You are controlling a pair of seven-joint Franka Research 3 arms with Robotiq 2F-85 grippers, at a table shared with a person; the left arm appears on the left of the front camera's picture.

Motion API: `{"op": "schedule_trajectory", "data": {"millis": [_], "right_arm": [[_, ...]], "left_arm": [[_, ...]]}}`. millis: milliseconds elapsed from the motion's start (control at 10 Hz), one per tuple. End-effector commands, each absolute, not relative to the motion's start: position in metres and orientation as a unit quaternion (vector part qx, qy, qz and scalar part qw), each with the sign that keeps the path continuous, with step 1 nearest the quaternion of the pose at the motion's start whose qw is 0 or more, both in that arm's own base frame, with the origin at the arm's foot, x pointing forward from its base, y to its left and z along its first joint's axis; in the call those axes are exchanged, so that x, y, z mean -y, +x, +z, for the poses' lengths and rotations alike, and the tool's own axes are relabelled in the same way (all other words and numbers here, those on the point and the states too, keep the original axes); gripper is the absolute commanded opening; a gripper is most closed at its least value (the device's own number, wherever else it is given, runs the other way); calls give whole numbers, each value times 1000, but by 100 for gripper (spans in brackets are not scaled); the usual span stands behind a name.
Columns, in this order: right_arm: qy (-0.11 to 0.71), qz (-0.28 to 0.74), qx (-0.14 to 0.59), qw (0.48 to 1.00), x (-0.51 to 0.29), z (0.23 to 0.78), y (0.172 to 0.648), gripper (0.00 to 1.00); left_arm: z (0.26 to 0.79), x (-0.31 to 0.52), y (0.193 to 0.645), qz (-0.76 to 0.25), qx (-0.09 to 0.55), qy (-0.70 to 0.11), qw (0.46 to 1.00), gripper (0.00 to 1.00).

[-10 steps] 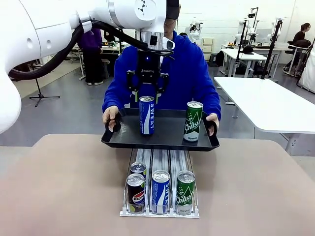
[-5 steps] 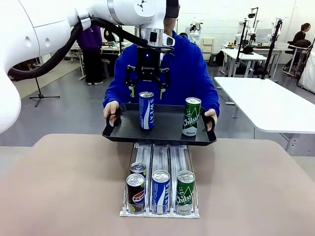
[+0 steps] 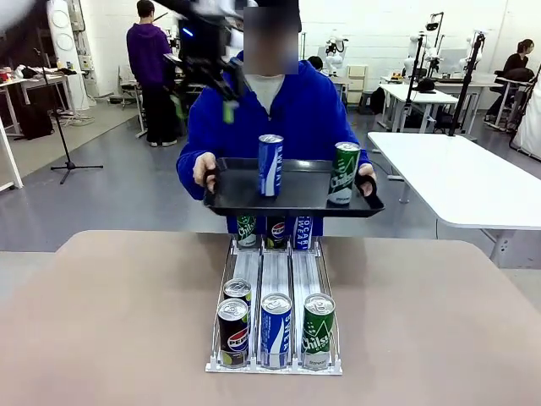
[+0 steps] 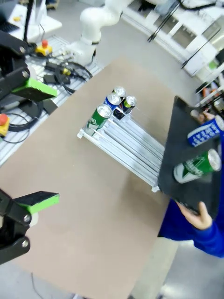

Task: Retrieve and hand over the desired beverage to the person.
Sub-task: Place the picked can on the Handle tray extended by the person.

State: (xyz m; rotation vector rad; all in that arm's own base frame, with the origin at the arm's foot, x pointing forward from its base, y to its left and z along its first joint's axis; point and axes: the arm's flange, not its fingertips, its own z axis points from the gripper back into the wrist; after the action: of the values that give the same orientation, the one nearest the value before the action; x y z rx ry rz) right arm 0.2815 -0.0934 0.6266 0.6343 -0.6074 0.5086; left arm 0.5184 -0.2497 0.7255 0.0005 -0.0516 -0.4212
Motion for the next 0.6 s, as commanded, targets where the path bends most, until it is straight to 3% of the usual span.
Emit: {"op": "schedule_trajectory", "data": {"millis": [0, 500], "right_arm": [[304, 244, 285, 876, 93, 627, 282, 100], [304, 244, 285, 876, 93, 627, 282, 100]], "left_arm": [[677, 136, 456, -299, 41, -19, 953, 100], [674, 78, 445, -292, 52, -100, 950, 100]]}}
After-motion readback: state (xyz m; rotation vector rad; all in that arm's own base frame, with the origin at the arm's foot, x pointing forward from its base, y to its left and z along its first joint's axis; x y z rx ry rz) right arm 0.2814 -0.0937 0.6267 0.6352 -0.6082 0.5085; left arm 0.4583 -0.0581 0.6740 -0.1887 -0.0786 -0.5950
